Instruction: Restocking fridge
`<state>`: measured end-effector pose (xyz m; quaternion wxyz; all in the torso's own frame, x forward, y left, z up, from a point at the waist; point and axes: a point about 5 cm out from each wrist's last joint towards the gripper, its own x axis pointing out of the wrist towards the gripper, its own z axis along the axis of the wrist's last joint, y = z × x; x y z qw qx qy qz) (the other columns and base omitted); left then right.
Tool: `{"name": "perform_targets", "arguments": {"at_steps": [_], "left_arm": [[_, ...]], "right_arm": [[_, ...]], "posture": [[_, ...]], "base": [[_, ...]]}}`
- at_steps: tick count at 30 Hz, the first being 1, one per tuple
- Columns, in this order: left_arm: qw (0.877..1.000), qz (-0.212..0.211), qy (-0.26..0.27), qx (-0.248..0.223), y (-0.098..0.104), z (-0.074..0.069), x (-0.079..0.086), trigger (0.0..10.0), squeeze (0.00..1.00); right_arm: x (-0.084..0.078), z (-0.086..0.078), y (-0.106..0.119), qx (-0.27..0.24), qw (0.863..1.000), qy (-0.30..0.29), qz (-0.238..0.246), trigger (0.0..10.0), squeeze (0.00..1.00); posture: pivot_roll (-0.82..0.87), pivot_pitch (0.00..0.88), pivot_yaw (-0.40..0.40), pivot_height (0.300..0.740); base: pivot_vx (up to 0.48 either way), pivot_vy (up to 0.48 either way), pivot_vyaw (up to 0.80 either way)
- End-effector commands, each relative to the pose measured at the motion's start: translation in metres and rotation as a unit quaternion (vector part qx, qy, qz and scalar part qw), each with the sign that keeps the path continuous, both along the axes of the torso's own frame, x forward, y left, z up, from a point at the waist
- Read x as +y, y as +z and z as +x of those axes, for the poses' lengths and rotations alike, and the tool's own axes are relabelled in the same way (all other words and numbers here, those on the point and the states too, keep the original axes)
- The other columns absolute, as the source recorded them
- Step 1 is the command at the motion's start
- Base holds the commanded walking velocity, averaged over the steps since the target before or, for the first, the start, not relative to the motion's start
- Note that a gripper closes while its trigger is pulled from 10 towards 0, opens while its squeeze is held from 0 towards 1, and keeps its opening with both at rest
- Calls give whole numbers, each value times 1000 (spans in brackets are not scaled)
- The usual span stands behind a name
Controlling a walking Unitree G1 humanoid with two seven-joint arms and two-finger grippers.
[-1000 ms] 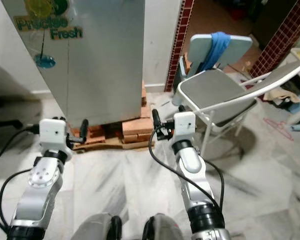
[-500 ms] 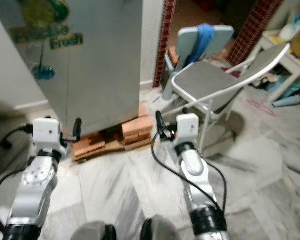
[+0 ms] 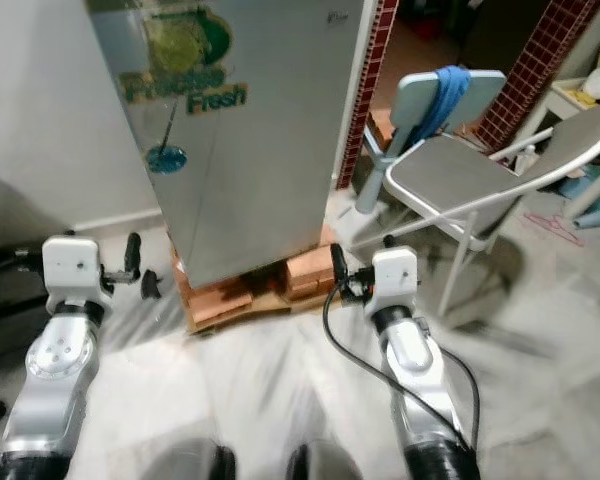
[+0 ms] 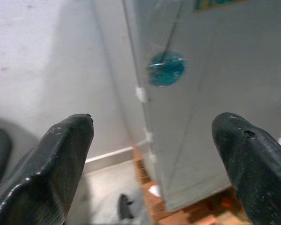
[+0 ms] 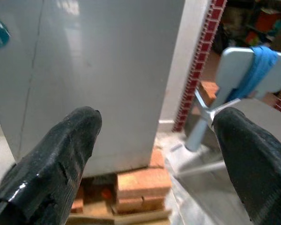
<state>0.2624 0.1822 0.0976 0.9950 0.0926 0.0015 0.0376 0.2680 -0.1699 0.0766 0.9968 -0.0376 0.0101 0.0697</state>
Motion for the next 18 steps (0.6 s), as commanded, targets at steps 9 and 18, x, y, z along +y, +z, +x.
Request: {"name": "perform_targets", "arguments": {"at_steps": [9,18], "left_arm": [[1000,14,7,7,-4,-5,8,10000,0],[1000,22,7,8,-3,-4,12,10000,0]], "right_arm": [[0,-2,9,-10,1000,2,5,10000,0],[2,-2,11,-12,1000,2,9,10000,0]], "posture": [[68,72,-47,740],[72,74,-40,740]], "base": [[0,467,-800],[0,467,-800]]}}
